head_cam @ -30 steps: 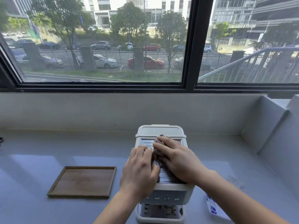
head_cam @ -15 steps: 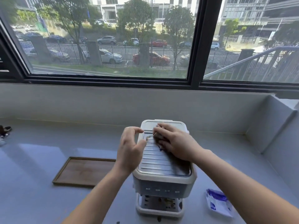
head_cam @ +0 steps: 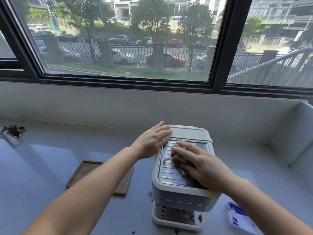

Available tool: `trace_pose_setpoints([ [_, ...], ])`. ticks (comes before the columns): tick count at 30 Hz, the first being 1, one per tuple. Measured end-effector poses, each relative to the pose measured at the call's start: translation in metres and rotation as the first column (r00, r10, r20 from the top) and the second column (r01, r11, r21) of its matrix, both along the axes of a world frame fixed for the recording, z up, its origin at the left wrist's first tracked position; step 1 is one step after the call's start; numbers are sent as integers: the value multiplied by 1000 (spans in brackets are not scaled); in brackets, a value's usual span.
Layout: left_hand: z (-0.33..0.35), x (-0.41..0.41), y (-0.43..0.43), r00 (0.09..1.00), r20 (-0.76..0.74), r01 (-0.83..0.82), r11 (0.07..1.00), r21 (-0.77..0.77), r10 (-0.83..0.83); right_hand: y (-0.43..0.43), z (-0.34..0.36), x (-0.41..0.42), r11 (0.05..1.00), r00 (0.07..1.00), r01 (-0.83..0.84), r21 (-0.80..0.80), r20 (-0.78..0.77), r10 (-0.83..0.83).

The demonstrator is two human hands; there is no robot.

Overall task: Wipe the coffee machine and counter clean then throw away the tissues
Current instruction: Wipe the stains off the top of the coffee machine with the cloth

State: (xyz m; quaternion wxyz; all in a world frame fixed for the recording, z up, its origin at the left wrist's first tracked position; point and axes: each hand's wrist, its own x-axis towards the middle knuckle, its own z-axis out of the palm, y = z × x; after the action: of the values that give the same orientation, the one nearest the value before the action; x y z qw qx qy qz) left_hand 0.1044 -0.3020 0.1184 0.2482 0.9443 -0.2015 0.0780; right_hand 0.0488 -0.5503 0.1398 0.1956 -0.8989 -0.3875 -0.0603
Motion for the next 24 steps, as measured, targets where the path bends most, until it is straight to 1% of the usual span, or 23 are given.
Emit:
trace_pose_setpoints([
  [2,-1,-3,3,998,14,56,998,26,-57,7,4,15,992,992,125,16,1,-125],
  [3,-2,-5,3,997,6,70,997,16,-70,16,6,18,988,988,155,15,9,-155],
  [4,-1,-6,4,997,5,82,997,8,-83,28,7,18,989,989,149,19,16,-149],
  [7,1,-7,6,991,39,126,991,44,-128,49,0,-4,999,997,39,-1,60,-39],
  [9,2,-6,7,987,64,143,987,78,-148,42,-3,-19,999,998,-25,-26,61,26],
  [11,1,-5,7,987,77,133,986,101,-141,27,-1,-25,998,998,-55,-4,35,55],
  [12,0,-4,7,988,87,121,987,103,-130,20,0,-22,999,999,-31,19,25,30],
  [15,0,-3,7,991,83,96,993,67,-102,26,7,-15,986,987,150,75,53,-155],
  [16,1,-3,7,992,73,94,994,57,-98,38,9,-20,982,983,163,90,70,-169],
  [17,1,-4,7,993,55,99,994,56,-102,49,7,-29,987,987,126,96,89,-135],
  [20,5,-6,3,996,6,84,992,90,-85,56,-1,-62,997,990,-66,45,126,60],
  [21,8,-7,0,998,-4,68,992,107,-68,45,-2,-65,996,990,-74,54,121,67],
  [22,12,-10,-4,998,-5,59,992,115,-59,31,-2,-63,996,992,-30,78,121,20],
  [24,18,-20,-17,997,40,64,996,64,-67,-3,-3,-56,974,981,158,161,89,-174],
])
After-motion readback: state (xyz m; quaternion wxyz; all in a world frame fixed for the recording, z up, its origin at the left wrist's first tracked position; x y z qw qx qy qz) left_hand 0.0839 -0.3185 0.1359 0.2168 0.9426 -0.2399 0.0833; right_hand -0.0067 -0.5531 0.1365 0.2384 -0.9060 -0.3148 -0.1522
